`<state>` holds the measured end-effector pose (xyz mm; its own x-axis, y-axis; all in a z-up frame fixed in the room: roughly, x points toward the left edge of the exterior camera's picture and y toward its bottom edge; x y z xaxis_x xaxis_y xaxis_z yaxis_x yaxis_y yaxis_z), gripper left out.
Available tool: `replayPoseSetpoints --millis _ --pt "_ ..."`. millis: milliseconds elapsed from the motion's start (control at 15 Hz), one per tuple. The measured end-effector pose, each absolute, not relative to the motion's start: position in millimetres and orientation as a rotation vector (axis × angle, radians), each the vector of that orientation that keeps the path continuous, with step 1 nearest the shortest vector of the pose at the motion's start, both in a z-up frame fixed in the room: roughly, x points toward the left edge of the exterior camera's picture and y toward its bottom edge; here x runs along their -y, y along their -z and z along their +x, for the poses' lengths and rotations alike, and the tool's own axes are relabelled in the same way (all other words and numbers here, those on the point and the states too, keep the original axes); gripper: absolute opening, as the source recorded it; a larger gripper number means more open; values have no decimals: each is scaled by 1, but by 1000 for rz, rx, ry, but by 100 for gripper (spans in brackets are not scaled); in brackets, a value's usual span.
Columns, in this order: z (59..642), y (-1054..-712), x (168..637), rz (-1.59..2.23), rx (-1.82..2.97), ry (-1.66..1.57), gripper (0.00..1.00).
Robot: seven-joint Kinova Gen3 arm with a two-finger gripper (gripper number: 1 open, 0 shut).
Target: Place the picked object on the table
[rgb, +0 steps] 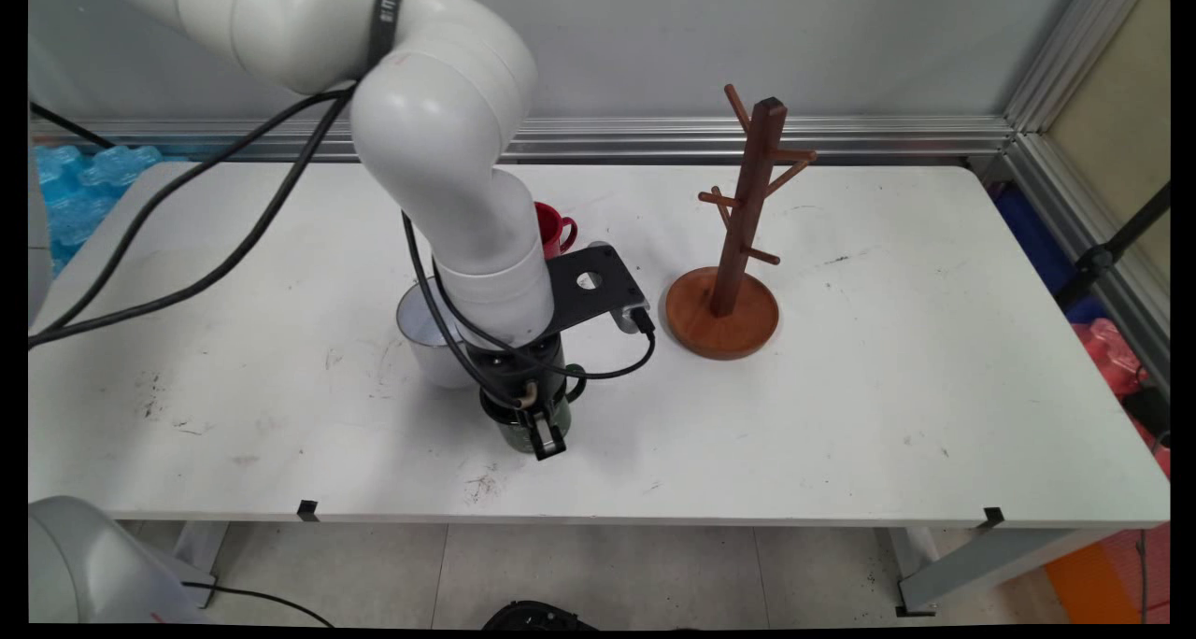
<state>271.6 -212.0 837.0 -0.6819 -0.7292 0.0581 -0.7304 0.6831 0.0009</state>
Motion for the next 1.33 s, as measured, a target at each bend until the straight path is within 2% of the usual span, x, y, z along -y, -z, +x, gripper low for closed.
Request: replayPoseSetpoints --millis 933,1000,1333 --pt "266 -822 218 1243 2836 -41 0" --pt "266 -822 218 1241 2837 -42 100" --pt "265 -821 220 1238 2830 -51 100"
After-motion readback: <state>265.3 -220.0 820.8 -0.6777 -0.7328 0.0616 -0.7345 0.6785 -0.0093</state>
